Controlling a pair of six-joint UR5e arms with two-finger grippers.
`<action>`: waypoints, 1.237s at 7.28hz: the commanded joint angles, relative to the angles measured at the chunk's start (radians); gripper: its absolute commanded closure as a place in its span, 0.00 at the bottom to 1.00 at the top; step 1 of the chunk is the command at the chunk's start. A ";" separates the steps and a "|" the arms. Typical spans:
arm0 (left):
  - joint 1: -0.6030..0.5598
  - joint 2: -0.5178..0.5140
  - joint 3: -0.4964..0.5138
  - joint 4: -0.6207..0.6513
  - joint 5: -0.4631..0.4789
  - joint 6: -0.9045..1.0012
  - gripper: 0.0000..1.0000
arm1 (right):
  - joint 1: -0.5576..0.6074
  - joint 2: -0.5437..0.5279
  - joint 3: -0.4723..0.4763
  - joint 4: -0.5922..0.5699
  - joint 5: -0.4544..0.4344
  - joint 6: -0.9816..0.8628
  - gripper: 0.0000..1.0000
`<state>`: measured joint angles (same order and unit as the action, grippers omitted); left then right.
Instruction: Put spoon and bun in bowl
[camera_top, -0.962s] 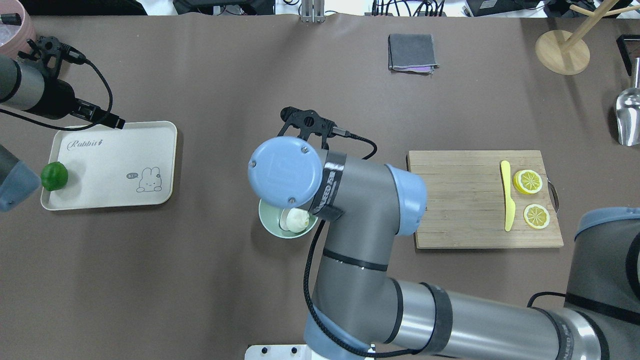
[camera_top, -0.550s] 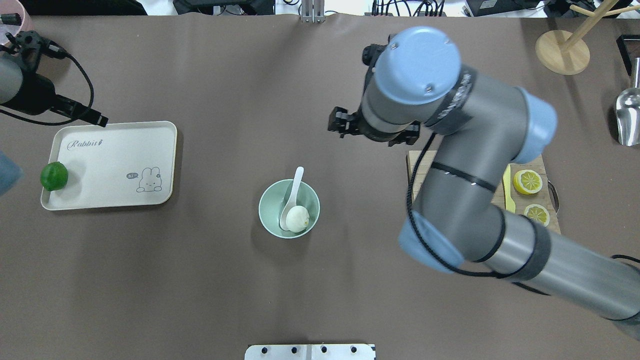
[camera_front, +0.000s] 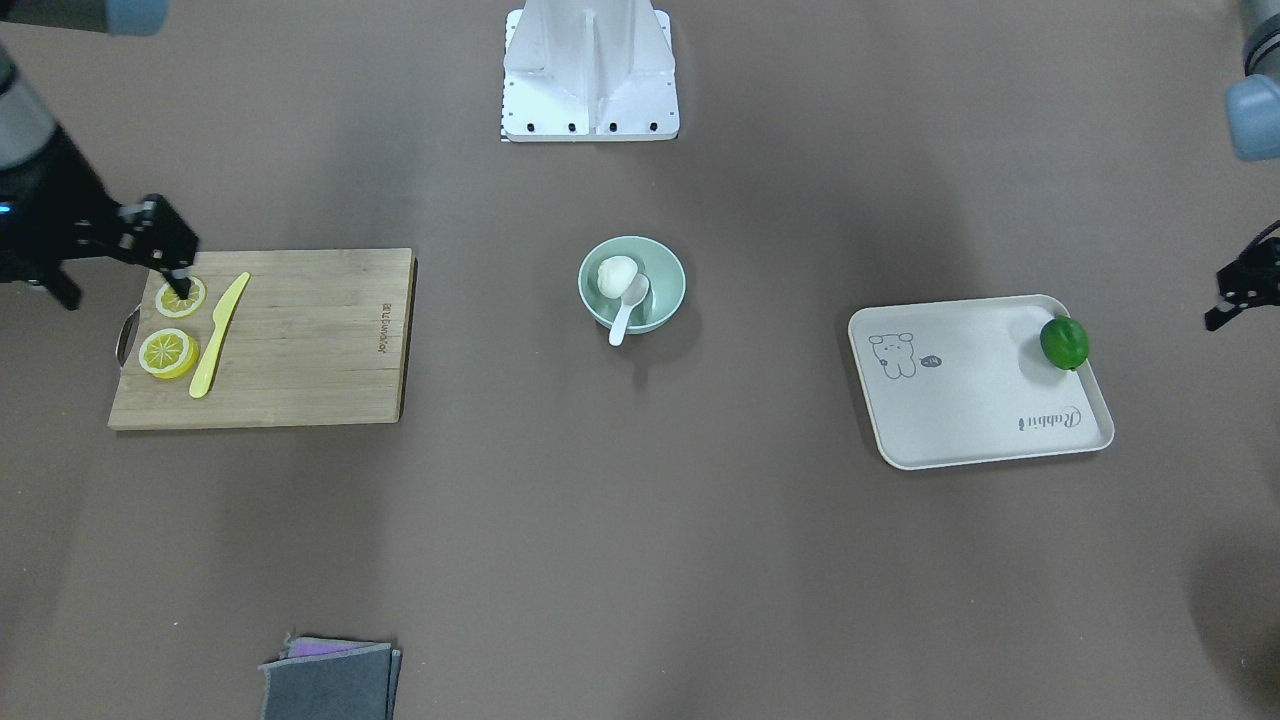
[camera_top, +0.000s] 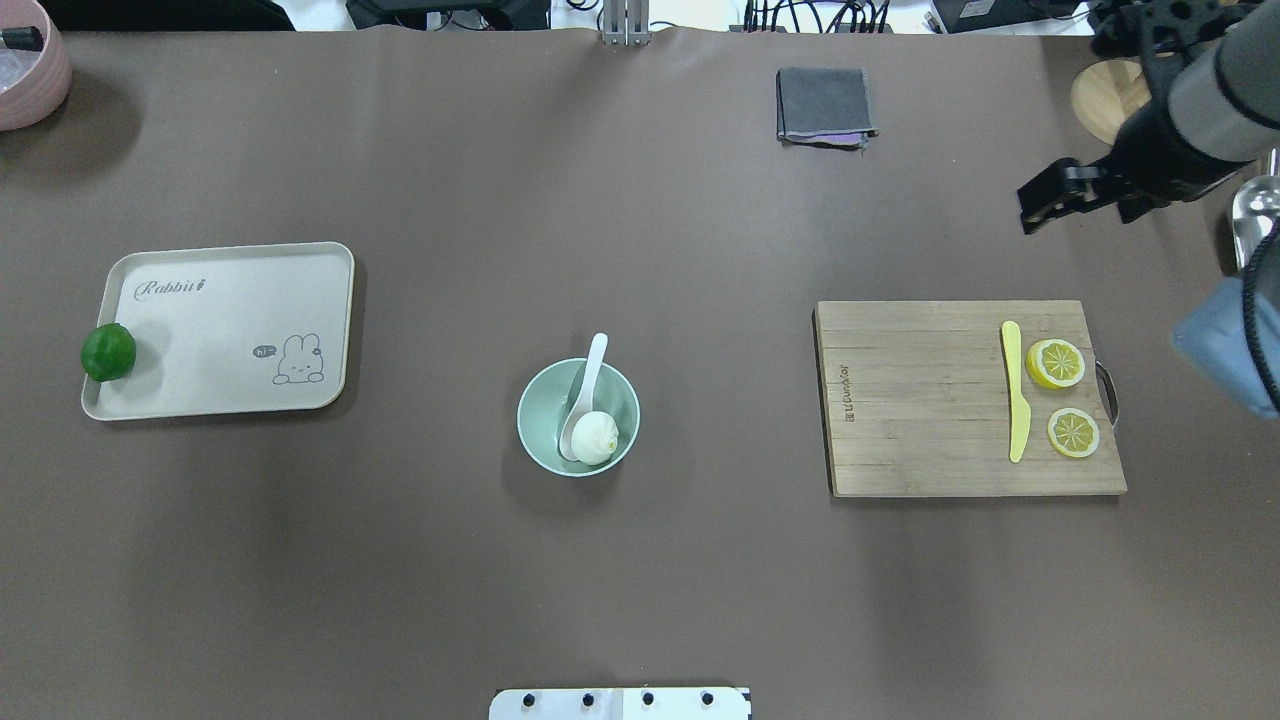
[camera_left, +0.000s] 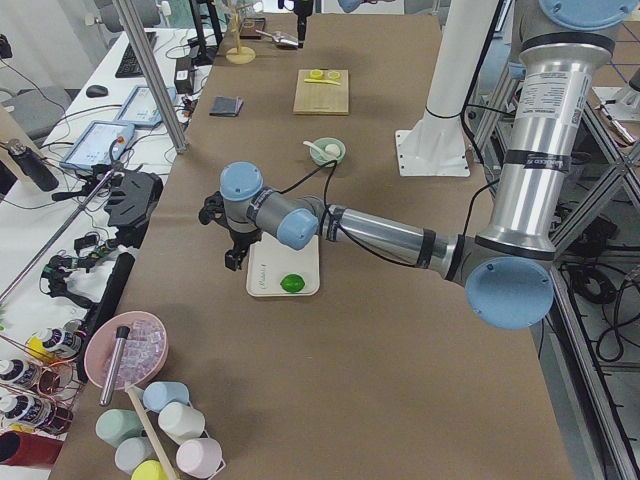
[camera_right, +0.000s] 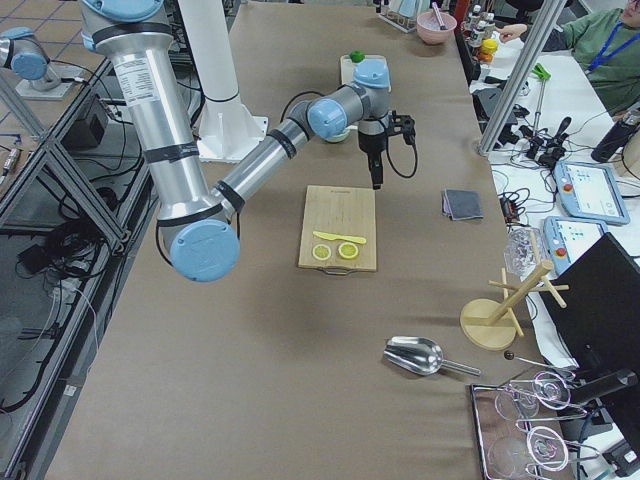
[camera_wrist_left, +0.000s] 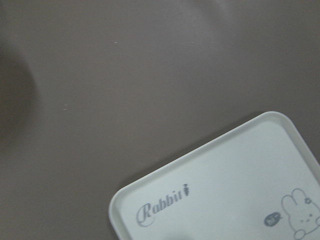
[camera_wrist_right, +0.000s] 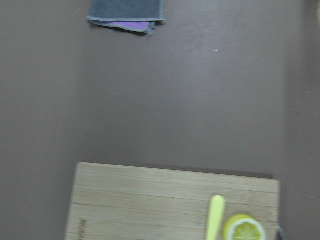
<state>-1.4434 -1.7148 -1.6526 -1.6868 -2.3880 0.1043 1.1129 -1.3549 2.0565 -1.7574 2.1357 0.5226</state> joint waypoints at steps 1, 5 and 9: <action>-0.129 0.032 0.002 0.252 0.006 0.271 0.02 | 0.210 -0.184 0.004 -0.002 0.067 -0.329 0.00; -0.149 0.147 0.014 0.257 0.230 0.244 0.02 | 0.494 -0.450 -0.021 -0.008 0.093 -0.691 0.00; -0.201 0.156 0.005 0.256 0.024 0.187 0.02 | 0.495 -0.451 -0.119 0.004 0.099 -0.679 0.00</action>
<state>-1.6201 -1.5609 -1.6402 -1.4239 -2.3394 0.2951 1.6068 -1.8043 1.9542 -1.7550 2.2349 -0.1581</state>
